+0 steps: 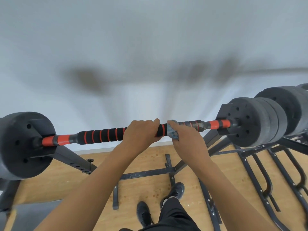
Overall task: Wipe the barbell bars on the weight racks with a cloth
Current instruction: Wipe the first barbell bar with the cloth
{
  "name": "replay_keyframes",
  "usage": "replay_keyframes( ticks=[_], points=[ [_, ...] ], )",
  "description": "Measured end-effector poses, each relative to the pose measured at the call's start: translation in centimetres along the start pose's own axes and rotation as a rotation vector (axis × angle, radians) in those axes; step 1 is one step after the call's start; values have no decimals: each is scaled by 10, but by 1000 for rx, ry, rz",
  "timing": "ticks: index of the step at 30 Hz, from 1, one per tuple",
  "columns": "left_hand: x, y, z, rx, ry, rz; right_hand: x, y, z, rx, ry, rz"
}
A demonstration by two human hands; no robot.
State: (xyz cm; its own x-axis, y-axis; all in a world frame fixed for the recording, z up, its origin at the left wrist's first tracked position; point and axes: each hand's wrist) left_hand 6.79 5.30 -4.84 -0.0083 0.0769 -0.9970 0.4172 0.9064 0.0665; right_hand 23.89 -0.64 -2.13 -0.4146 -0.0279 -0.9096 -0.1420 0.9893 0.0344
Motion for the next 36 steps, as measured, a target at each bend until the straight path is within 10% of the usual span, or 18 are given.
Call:
replay_keyframes(
  ticks=[36],
  points=[
    [-5, 17, -9, -39, -189, -284, -16, -11, 30, -67, 145, 167]
  ],
)
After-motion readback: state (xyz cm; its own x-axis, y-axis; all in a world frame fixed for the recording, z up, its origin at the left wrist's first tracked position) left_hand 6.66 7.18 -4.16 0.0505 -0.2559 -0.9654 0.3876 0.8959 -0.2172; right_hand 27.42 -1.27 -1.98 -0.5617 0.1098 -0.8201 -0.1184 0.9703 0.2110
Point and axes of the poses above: each hand's wrist, its own y-axis towards the middle knuckle, its own x-axis out of the palm, z = x × y, and after that the axes turned 8 degrees about -x, right-handed
